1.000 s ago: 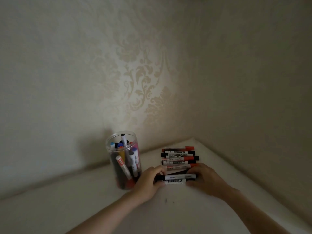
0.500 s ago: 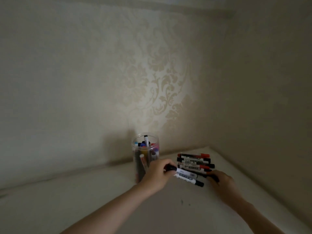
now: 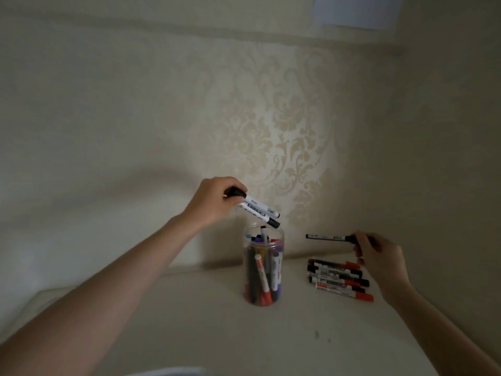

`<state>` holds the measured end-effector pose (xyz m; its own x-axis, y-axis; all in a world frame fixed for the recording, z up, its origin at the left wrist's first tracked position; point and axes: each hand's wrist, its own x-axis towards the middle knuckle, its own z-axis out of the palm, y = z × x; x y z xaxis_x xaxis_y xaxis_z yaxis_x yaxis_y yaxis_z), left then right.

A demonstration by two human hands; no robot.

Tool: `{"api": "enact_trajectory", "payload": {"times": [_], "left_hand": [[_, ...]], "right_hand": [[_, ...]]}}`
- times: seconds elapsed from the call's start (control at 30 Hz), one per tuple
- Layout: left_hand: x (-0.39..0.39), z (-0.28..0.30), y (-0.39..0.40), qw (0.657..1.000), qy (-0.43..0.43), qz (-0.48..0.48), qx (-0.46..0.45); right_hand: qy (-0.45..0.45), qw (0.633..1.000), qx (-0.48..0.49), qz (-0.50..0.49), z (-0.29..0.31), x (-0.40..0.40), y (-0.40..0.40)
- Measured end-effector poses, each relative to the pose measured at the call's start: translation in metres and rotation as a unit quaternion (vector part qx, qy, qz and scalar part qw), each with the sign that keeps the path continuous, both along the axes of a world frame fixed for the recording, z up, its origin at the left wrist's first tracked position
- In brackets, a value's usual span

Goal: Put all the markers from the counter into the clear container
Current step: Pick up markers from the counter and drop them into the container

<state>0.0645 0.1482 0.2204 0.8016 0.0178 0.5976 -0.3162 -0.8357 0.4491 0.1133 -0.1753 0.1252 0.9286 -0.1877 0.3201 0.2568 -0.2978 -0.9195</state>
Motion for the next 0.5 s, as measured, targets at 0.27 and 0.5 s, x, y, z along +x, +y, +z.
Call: {"api": "enact_trajectory", "payload": {"times": [0.27,0.5], "left_hand": [[0.012,-0.017,-0.01,0.989,0.105,-0.02,0.098],[0.031,-0.006,-0.038,0.951,0.225,-0.058,0.204]], "right_hand": [[-0.017,1.0,0.007,0.003,-0.003,-0.002,0.013],[-0.025,1.0,0.01,0.007,0.003,0.0,0.007]]}}
